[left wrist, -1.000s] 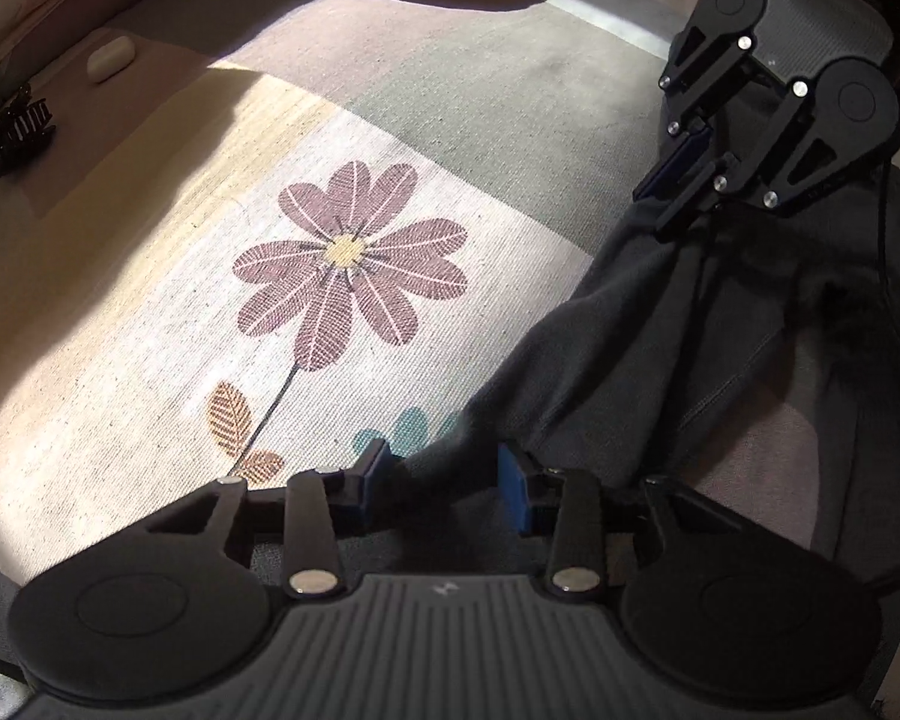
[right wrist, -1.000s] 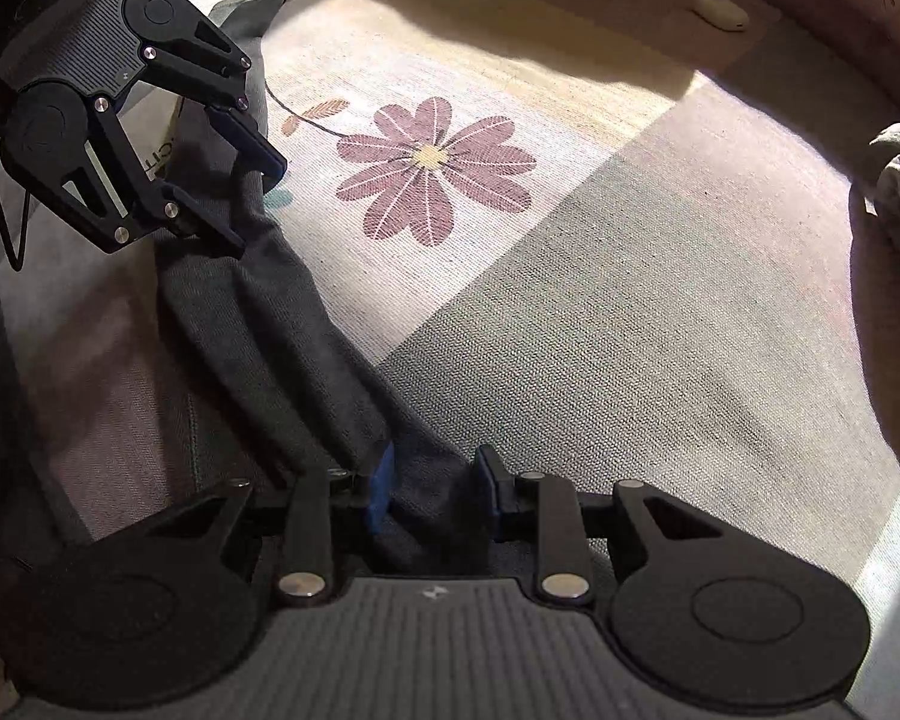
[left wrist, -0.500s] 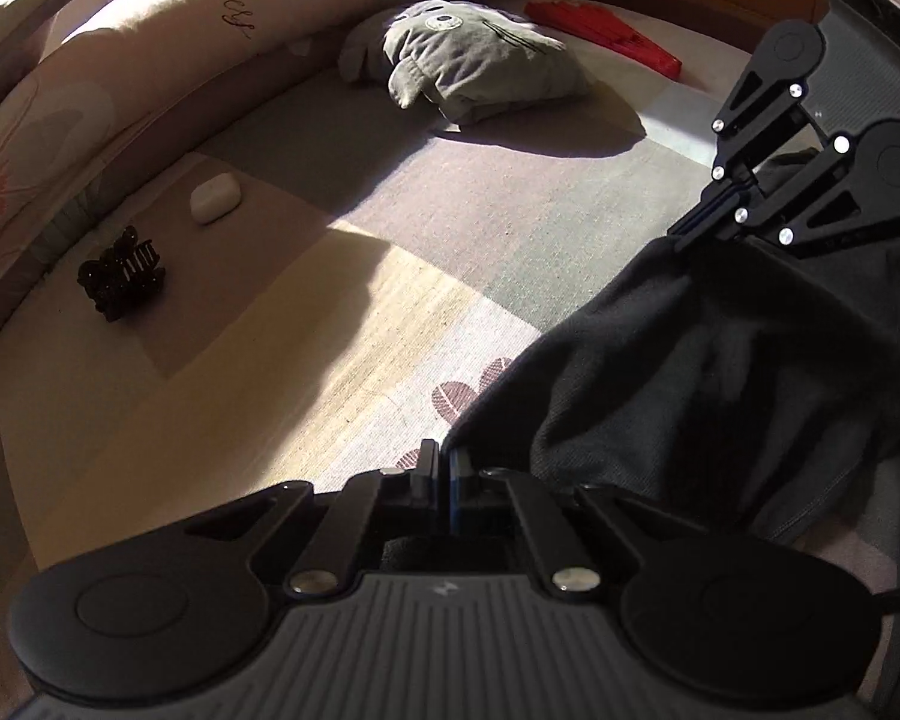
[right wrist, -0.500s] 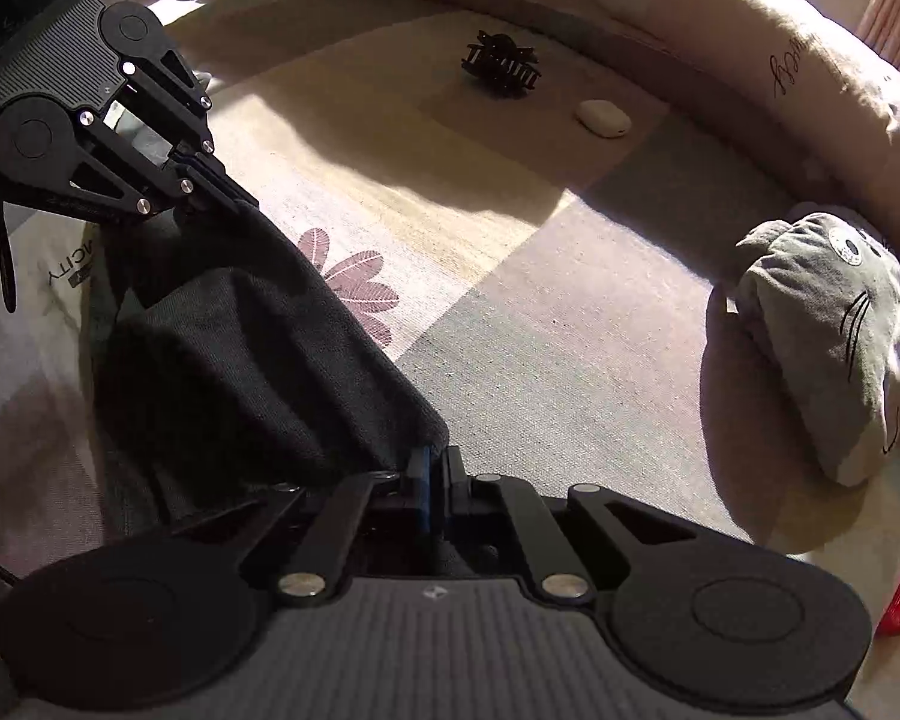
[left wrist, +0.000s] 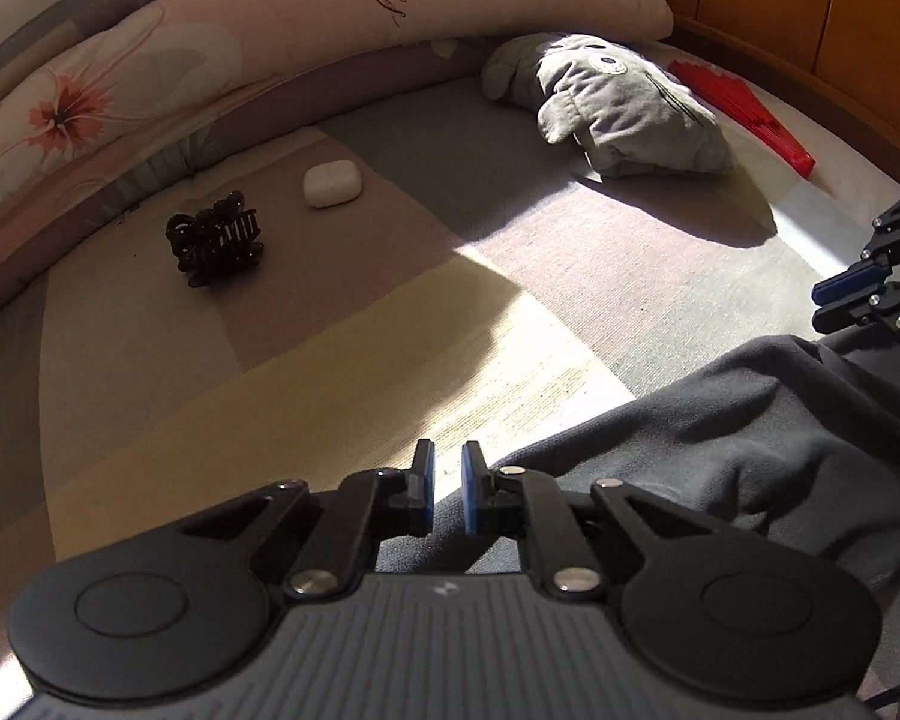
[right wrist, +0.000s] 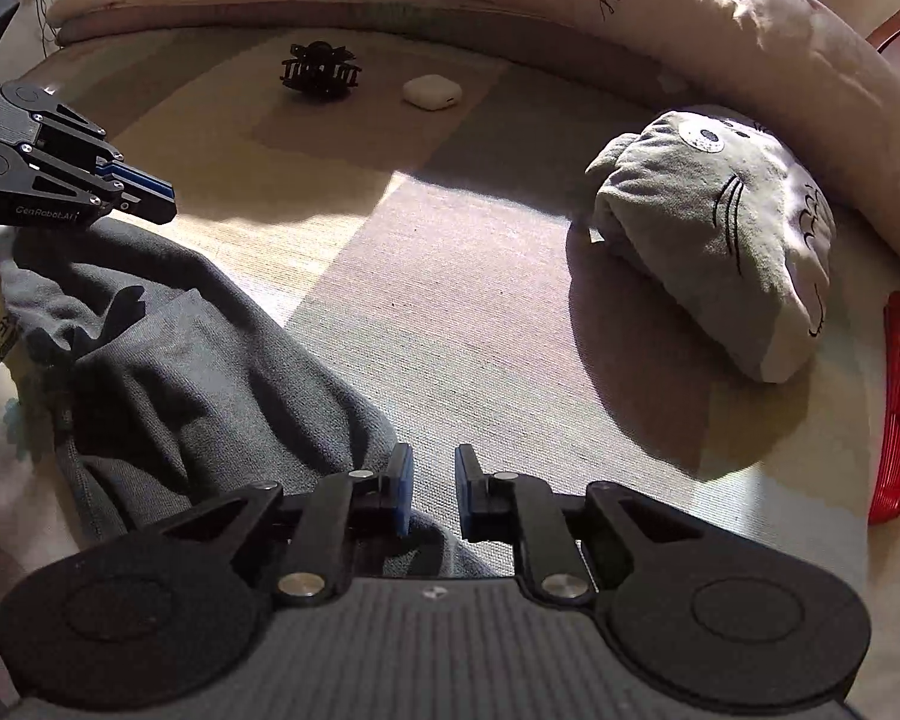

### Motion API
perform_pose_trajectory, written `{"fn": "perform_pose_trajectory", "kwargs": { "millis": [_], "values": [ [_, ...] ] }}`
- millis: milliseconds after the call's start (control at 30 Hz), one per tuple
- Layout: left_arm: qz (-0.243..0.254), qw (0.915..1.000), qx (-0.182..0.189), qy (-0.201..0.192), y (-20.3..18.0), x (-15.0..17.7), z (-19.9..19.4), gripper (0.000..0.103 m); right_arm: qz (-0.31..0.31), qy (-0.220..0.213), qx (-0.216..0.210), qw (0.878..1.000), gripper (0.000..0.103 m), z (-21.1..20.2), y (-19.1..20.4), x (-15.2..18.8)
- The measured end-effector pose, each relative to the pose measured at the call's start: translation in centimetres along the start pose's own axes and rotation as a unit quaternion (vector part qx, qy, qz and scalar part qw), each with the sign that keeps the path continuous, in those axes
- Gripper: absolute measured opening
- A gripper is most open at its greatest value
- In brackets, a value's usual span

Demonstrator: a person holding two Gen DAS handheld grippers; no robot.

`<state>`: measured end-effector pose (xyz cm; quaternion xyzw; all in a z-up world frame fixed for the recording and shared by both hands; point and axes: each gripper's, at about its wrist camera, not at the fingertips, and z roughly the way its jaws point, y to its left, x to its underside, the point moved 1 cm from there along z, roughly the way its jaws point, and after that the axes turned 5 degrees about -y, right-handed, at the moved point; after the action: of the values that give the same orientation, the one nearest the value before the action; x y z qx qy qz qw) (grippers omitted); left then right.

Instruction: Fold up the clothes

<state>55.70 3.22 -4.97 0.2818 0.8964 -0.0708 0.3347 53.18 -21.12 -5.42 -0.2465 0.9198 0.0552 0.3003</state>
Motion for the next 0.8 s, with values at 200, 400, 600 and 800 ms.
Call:
{"fn": "perform_pose_trajectory", "kwargs": {
  "millis": [200,400,600,800],
  "values": [
    [0.048,0.9969,0.030,0.056,-2.8,3.7,-0.6,0.010,0.001,0.034,0.031,0.999,0.032,-1.8,-2.9,3.8],
    [0.020,0.9957,0.025,0.087,-3.6,6.5,-0.2,0.010,-0.005,0.073,-0.008,0.997,0.047,-0.4,-6.0,5.7],
    [0.015,0.9943,0.022,0.103,-3.5,5.9,-0.3,0.011,-0.038,0.103,-0.039,0.993,0.003,0.7,-5.7,5.7],
    [0.016,0.9942,0.017,0.105,-3.6,5.8,-1.0,0.011,0.073,0.098,0.030,0.992,0.010,0.0,-9.7,6.9]
  ]
}}
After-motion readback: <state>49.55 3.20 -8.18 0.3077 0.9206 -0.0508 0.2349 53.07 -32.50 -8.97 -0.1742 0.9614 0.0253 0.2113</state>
